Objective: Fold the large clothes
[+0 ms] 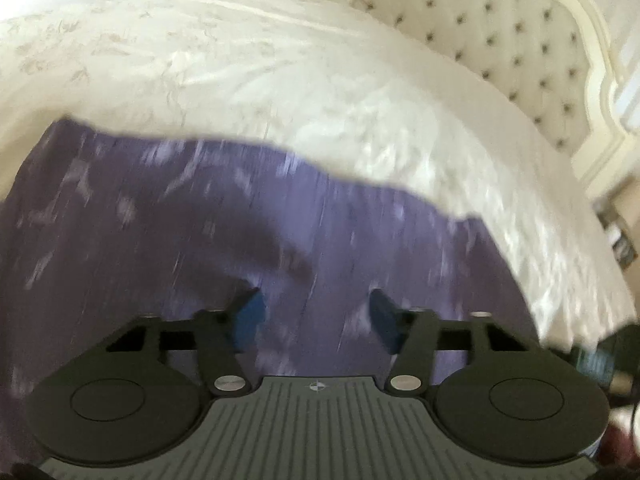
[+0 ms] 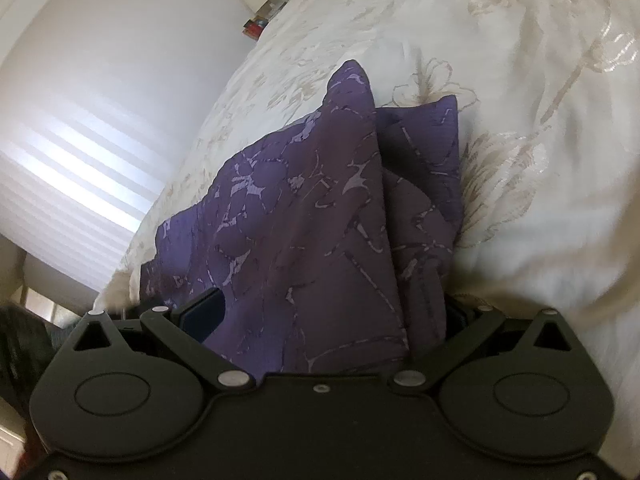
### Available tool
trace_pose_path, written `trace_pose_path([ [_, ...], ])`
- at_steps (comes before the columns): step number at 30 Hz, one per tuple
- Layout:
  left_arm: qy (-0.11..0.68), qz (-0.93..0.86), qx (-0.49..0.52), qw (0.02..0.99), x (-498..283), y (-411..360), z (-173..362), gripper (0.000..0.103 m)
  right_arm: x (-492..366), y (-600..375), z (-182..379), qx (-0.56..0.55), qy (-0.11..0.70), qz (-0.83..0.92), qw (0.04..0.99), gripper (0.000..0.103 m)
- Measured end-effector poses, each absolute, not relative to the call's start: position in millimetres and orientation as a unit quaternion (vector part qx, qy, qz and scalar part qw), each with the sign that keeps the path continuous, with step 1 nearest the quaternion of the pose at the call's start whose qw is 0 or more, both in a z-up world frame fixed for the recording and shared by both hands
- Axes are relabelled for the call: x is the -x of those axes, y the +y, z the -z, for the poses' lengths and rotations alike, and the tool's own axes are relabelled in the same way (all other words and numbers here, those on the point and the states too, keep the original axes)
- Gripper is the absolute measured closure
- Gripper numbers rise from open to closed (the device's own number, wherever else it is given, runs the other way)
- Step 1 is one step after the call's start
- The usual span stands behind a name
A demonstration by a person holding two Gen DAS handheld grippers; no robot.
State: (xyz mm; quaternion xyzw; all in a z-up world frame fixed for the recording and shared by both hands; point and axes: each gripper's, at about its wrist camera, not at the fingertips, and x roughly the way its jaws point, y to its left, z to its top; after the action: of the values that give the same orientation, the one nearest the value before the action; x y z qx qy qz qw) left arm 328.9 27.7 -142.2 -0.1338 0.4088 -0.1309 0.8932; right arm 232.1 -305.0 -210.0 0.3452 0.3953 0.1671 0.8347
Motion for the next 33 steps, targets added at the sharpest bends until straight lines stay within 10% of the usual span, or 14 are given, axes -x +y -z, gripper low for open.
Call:
trace_pose_path([
  [11,0.463,0.089,0.189,0.861,-391,19,194,0.1,-226,-304,212,-0.333,0.385,-0.175,0.843,0.0],
  [33,0.485,0.153,0.252,0.823,-283,49,189,0.1,-229,-320,212,-0.393,0.398,-0.166,0.812,0.005],
])
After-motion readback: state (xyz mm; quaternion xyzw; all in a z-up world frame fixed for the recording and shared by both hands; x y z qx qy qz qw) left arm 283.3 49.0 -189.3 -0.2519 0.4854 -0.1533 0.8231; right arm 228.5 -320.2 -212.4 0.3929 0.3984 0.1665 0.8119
